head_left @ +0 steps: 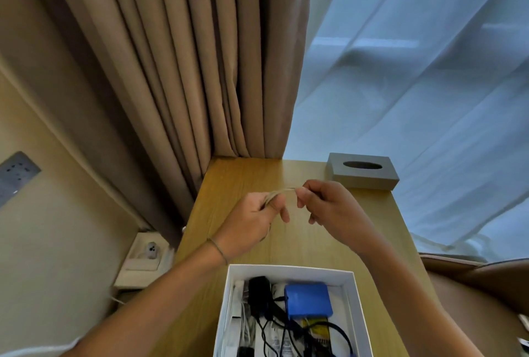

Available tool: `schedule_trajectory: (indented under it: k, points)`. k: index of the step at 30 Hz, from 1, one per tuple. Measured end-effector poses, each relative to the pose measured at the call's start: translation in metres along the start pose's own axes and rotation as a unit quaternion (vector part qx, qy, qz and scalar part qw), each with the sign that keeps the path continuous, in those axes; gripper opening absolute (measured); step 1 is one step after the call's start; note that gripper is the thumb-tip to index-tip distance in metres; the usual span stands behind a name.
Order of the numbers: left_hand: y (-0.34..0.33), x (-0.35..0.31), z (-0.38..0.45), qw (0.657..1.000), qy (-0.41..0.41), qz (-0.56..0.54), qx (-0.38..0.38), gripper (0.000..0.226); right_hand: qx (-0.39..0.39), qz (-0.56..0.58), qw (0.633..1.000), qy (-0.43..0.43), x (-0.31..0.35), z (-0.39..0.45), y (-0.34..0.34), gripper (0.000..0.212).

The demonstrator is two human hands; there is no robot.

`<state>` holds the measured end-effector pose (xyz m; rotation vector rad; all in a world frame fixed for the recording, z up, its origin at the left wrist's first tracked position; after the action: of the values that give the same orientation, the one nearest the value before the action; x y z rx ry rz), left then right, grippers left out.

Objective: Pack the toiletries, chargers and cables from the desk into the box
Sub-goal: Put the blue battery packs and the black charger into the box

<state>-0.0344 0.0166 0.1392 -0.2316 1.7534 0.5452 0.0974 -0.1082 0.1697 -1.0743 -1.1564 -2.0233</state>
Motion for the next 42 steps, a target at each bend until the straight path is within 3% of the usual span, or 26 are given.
schedule_trajectory:
  k: [9,13,15,20,25,28,33,35,39,42]
  points:
    - [-0.033,0.025,-0.022,0.981,0.105,-0.145,-0.071,0.039,-0.1,0.128,0.972,-0.168,-0.045,-0.051,-0.061,0.045]
    - [-0.054,0.037,-0.022,0.927,0.18,-0.328,-0.037,0.043,-0.088,0.203,0.955,-0.197,-0.056,-0.066,-0.089,0.043]
    - [-0.058,0.041,-0.023,0.914,0.203,-0.35,-0.035,0.041,-0.078,0.217,0.952,-0.2,-0.061,-0.075,-0.094,0.04]
    - [-0.057,0.055,-0.019,0.962,0.154,-0.213,-0.075,0.033,-0.042,0.155,0.964,-0.213,-0.083,-0.109,-0.079,0.032]
    - [-0.074,0.086,-0.026,0.992,0.101,0.05,-0.051,0.027,-0.092,0.143,0.951,-0.258,-0.102,-0.14,-0.06,0.024]
    - [-0.097,0.109,-0.037,0.965,0.062,0.252,-0.037,0.026,-0.102,0.135,0.948,-0.269,-0.106,-0.151,-0.052,0.022]
    - [-0.142,0.136,-0.048,0.86,-0.023,0.509,-0.027,0.024,-0.108,0.14,0.943,-0.281,-0.109,-0.164,-0.047,0.021]
    - [-0.156,0.144,-0.045,0.833,-0.021,0.552,-0.007,0.033,-0.103,0.093,0.948,-0.287,-0.111,-0.169,-0.046,0.021]
    - [-0.175,0.163,-0.035,0.805,0.009,0.593,0.012,0.059,-0.08,-0.128,0.954,-0.258,-0.115,-0.183,-0.042,0.015]
    - [-0.192,0.178,-0.034,0.806,-0.005,0.591,0.026,0.058,-0.074,-0.201,0.953,-0.215,-0.114,-0.188,-0.042,0.016]
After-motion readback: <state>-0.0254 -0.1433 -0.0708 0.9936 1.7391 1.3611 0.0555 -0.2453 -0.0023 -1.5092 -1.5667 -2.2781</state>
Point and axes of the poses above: each hand's wrist, its own z-axis towards the middle knuckle, its own y-axis out of the back of the hand, x = y × z, the point moved 2 cm from there along z, towards the middle knuckle, and after that the axes turned 15 degrees about y, right-handed, at the moved point
